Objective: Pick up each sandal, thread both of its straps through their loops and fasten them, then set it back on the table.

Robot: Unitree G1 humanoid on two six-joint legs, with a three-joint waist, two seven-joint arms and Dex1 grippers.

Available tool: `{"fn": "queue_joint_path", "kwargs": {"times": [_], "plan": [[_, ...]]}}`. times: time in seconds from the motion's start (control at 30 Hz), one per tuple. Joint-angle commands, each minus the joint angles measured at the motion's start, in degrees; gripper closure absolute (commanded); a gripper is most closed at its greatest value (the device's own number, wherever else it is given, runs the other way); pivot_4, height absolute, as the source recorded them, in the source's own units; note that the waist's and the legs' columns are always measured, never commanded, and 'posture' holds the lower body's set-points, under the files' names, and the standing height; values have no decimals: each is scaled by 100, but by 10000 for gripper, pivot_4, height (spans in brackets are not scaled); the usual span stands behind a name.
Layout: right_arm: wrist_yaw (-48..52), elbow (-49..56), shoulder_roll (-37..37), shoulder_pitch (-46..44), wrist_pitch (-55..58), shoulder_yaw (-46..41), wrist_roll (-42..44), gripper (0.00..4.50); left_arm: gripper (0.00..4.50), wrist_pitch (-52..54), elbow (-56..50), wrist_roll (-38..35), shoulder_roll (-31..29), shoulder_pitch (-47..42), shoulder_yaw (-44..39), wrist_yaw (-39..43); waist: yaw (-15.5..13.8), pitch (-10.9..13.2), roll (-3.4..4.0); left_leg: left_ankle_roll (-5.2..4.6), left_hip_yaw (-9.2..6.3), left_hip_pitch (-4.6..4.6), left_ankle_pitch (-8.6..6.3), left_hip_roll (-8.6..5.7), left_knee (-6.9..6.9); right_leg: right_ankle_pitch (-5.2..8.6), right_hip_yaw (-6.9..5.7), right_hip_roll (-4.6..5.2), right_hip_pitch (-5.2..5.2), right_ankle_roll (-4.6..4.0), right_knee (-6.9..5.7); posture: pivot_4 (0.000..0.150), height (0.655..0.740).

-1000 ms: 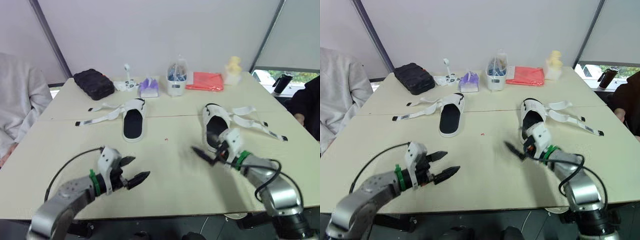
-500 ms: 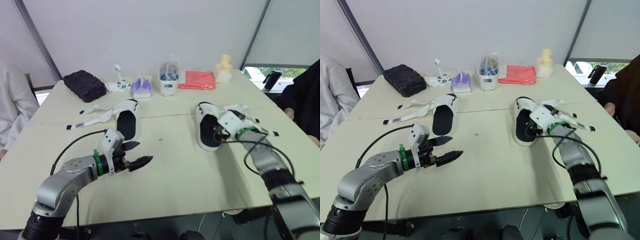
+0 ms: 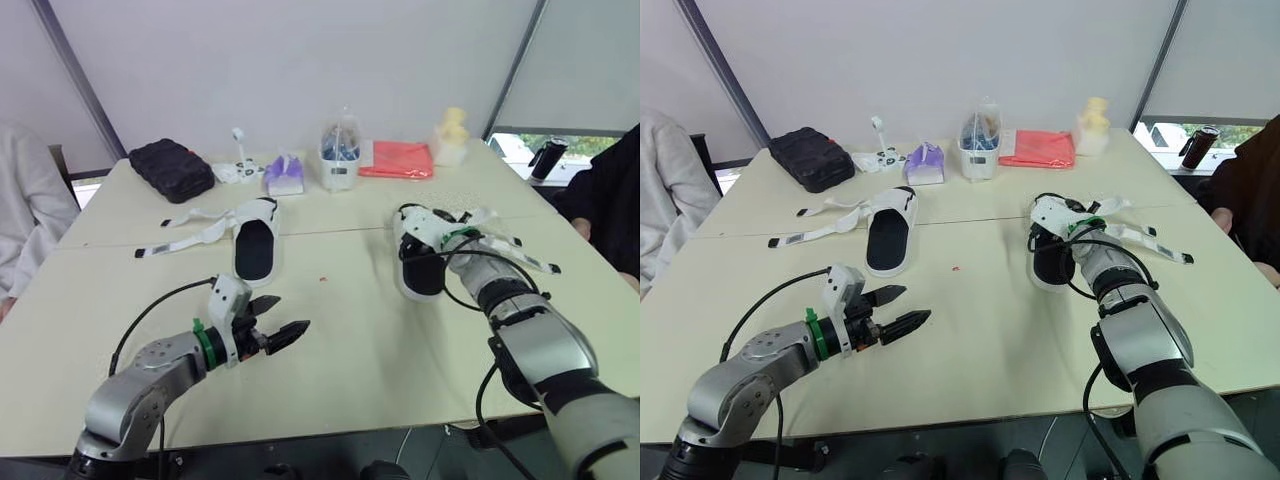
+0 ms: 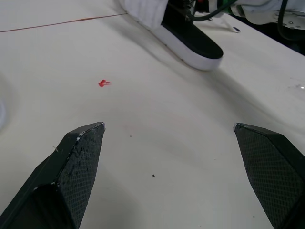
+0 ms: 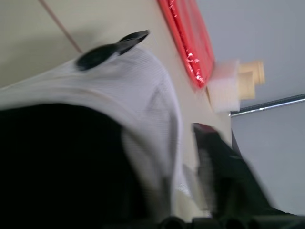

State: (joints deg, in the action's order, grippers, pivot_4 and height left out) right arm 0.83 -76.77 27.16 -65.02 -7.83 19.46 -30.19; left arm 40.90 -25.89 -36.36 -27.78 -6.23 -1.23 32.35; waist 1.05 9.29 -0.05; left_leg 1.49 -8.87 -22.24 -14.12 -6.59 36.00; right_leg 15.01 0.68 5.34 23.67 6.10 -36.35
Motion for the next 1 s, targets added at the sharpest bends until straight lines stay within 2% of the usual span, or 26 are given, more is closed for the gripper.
{"fn": "queue_joint_path", "kwargs": {"times": [0.03, 0.13, 0.23, 0.33, 0.47, 0.57, 0.67, 0.8, 1.0], "plan": [[-143, 60, 18, -294, -41, 8, -53, 44581, 0, -115, -261, -10, -8, 52, -149, -43, 5, 0, 1, 0, 6, 0, 0, 1, -2, -2, 6, -4, 3, 2, -1, 1500, 7400], [-186, 120, 111, -312, -419, 93, -147, 44581, 0, -121, -257, -2, -25, 60, -154, -61, 8, 0, 1, 0, 30, 0, 0, 12, -3, -7, 25, -21, 13, 1, -3, 1500, 7400], [-25, 394, 467, -276, -2085, 369, -362, 44581, 0, -136, -219, 0, -76, 77, -212, -40, 11, 0, 1, 0, 54, -2, 0, 18, -9, -13, 45, -26, 31, 5, -6, 1500, 7400], [814, 569, 842, -201, -3965, 643, -404, 44581, 0, -154, -199, 9, -136, 150, -234, 11, 25, 0, 0, -1, 82, -8, -1, 23, -12, -17, 65, -31, 51, 11, -11, 1500, 7400], [1805, 650, 1091, -176, -5634, 767, -200, 44581, 0, -195, -186, 32, -148, 241, -241, 19, 118, 1, -2, -3, 89, -7, -2, 30, -13, -19, 69, -38, 52, 13, -10, 1500, 7400], [1765, 807, 1246, -188, -6798, 1050, -544, 44581, 0, -203, -239, 33, -84, 345, -240, -64, 140, 1, -2, -3, 90, -7, -2, 32, -10, -22, 71, -40, 52, 13, -11, 1500, 7400], [1425, 983, 1347, -200, -7353, 1272, -1097, 44581, 0, -222, -347, 33, -42, 498, -225, -116, 136, 1, -2, -3, 90, -7, -2, 32, -9, -23, 74, -43, 54, 12, -13, 1500, 7400], [947, 1172, 1362, -118, -7957, 1263, -1428, 44581, 0, -216, -504, -7, -4, 733, -273, -196, 134, 2, -3, -2, 96, -6, -2, 32, -9, -22, 83, -45, 63, 11, -22, 1500, 7400], [234, 1474, 1320, 84, -8254, 1249, -2068, 44581, 0, -231, -464, 24, -44, 735, -274, -156, 111, 1, -3, 0, 98, -4, -1, 37, -1, -23, 91, -54, 64, 8, -35, 1500, 7400]]}}
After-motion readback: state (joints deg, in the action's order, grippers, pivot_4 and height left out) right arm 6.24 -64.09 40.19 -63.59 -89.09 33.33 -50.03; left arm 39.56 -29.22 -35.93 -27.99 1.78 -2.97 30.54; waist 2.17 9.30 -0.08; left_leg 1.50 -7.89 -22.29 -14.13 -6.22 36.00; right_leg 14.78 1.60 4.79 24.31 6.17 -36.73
